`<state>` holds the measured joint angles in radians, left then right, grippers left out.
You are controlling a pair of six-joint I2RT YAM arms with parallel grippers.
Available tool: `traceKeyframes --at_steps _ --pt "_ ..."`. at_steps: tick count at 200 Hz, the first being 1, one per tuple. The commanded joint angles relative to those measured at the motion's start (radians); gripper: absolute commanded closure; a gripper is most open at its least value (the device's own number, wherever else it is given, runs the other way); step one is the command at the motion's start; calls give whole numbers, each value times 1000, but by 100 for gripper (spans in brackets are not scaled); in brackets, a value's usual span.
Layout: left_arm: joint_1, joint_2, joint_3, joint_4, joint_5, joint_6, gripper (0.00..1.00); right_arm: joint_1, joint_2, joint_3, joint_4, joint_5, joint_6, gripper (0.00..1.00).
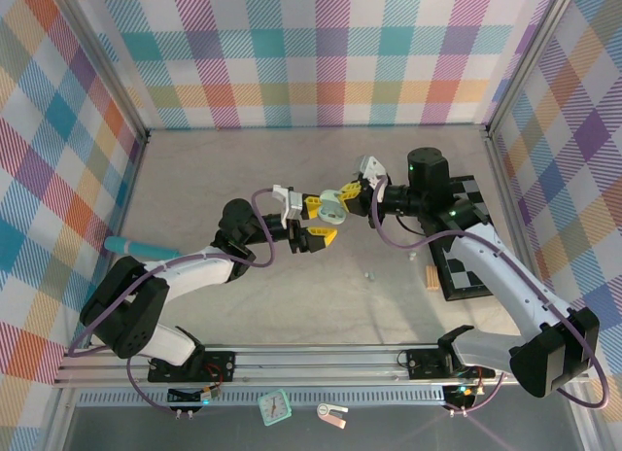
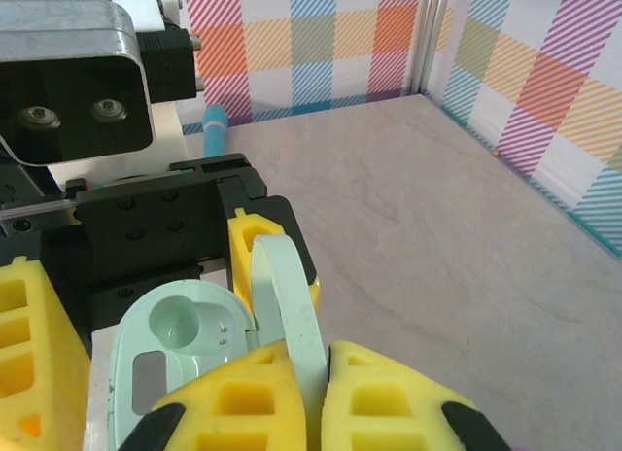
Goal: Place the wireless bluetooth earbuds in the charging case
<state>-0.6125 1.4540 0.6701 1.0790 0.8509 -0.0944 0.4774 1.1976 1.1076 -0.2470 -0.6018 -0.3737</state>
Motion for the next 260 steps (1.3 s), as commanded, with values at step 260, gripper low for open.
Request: traceKeyframes --at_steps 260 --pt "-1 34 32 82 24 -91 48 25 -23 -23 5 -16 -56 100"
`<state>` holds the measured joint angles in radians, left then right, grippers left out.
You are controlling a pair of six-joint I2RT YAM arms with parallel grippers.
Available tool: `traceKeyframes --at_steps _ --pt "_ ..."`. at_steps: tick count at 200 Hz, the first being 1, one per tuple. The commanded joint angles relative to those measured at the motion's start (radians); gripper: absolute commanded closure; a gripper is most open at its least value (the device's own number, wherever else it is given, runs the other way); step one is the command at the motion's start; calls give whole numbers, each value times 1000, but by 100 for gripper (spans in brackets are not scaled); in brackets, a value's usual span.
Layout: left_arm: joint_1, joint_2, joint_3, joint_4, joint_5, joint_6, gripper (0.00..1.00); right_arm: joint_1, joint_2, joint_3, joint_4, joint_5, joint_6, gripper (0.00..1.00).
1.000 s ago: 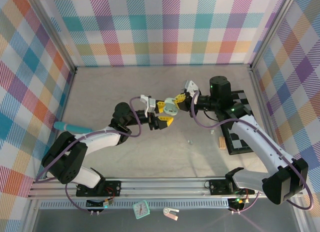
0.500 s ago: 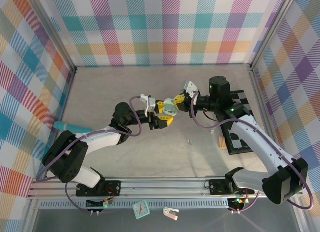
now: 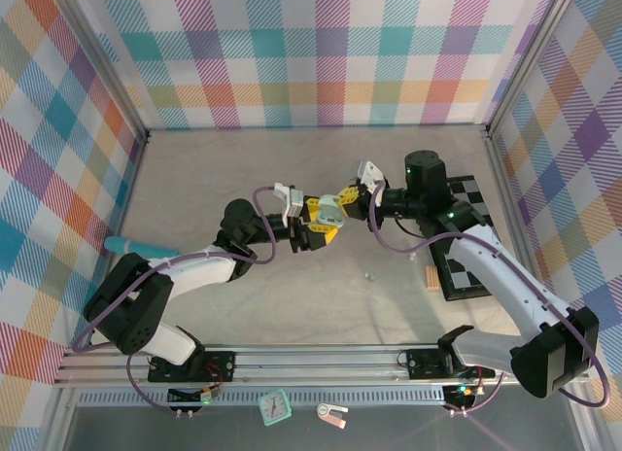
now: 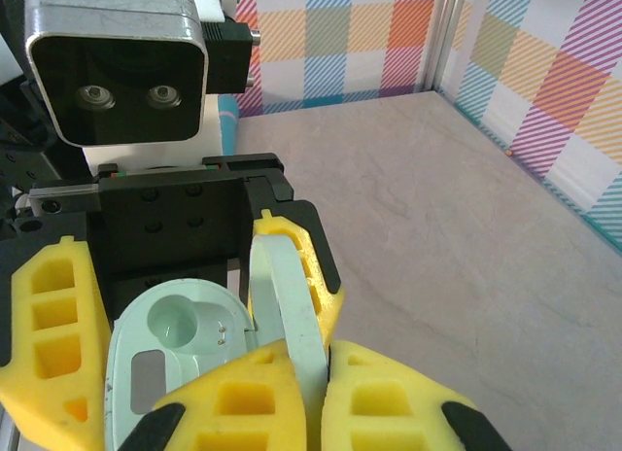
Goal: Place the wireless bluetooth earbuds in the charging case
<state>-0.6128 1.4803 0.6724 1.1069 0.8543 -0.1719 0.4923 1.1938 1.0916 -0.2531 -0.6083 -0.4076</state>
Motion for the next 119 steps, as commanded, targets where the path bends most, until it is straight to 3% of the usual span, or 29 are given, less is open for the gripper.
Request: traceKeyframes --at_steps 1,21,83,104,119 --pt "-1 8 30 54 20 -14 48 10 -20 -7 11 -10 -22 100" --pt "-1 9 29 58 25 -12 55 10 -21 -7 11 -8 -21 100" --pt "-1 16 28 72 32 -6 61 11 -32 -11 24 -1 -9 94" --pt "-1 15 23 73 30 0 62 10 -45 -19 44 5 10 83" --pt "-1 15 21 73 28 2 62 11 -55 -22 53 6 24 70"
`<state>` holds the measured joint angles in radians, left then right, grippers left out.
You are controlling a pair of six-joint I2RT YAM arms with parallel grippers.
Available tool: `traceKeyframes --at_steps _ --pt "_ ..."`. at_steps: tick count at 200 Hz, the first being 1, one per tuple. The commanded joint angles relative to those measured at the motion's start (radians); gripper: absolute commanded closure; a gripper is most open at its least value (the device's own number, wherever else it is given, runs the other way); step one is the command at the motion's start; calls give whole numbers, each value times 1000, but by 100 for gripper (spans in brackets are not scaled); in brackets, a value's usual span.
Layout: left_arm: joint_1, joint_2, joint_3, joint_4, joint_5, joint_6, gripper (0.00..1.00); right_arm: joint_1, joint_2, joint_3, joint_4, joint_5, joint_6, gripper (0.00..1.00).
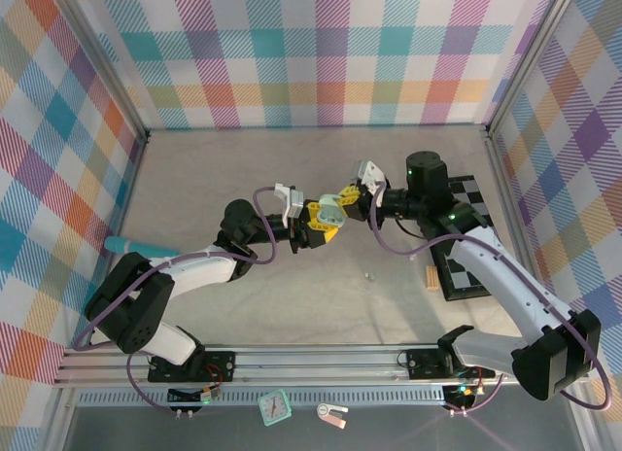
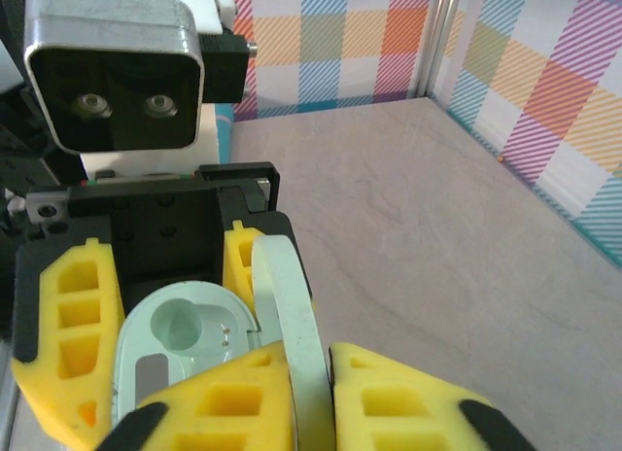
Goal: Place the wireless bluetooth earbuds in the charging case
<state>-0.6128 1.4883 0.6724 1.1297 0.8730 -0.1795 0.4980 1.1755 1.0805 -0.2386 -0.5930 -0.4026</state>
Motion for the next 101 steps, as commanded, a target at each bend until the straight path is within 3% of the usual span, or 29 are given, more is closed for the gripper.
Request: traceKeyframes --at_steps 1,51,64,101 --pt "0 7 21 50 8 9 63 5 -37 -11 39 -8 20 69" --pt "8 5 7 60 2 14 63 1 -101 -41 94 -14 66 22" --pt "12 2 0 69 -4 20 63 -8 -132 -53 129 -32 109 16" --pt "22 -8 -17 78 -18 30 63 -120 -213 -110 236 -22 293 13"
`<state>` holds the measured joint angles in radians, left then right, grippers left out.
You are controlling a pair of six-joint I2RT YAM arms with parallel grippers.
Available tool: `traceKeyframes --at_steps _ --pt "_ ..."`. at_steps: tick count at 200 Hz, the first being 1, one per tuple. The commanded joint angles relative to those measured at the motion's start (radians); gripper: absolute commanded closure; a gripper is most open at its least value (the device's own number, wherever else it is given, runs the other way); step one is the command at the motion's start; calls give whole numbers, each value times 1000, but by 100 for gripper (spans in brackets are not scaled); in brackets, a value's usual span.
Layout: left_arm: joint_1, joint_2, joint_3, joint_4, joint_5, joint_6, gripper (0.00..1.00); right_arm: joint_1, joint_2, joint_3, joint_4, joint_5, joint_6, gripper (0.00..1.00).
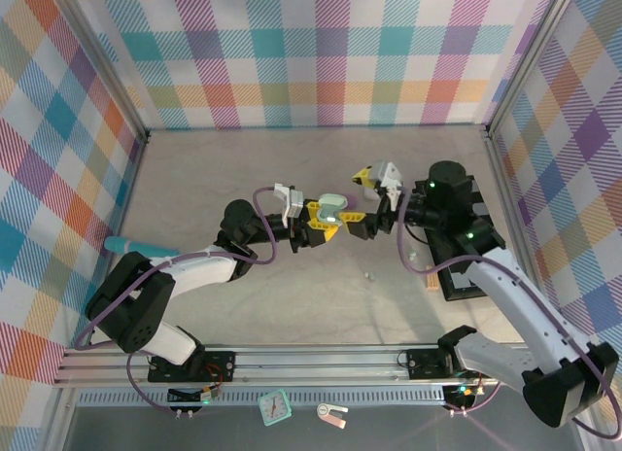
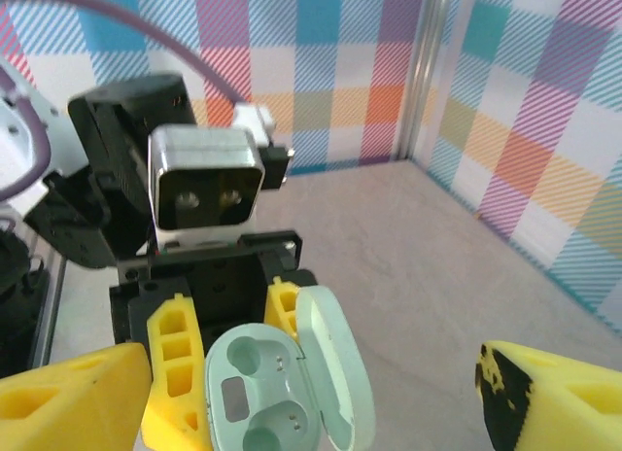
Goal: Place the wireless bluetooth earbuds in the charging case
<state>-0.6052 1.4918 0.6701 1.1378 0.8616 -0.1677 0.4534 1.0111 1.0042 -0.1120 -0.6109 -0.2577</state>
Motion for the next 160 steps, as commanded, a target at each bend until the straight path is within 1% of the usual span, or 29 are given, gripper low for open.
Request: traceKeyframes --at_steps 1,18,25,33,48,82,106,125,140,160 --pt "15 -12 -15 70 -7 18 63 -81 -50 -37 112 -2 150 13" --pt "19 -14 -17 71 -6 17 63 -182 -69 -83 167 16 312 13" --pt "21 -17 -17 73 -5 15 62 -213 -74 -102 171 49 373 14" --pt "23 -20 -18 75 -5 15 62 -240 -81 -114 146 114 412 15" --pt "26 -28 -22 74 -6 14 62 -280 -83 -126 48 221 469 16" --pt "28 -38 -26 70 -13 20 63 -349 -51 -150 -174 307 617 21" --pt "30 -39 -24 56 -13 32 63 -362 32 -135 -343 376 646 24" --pt "30 -34 -21 55 -12 37 63 -361 127 -107 -474 512 614 24" --pt "30 -31 -20 55 -6 37 63 -361 198 -95 -514 564 599 25" --pt "30 -32 -20 53 -4 37 63 -358 271 -106 -505 546 623 27"
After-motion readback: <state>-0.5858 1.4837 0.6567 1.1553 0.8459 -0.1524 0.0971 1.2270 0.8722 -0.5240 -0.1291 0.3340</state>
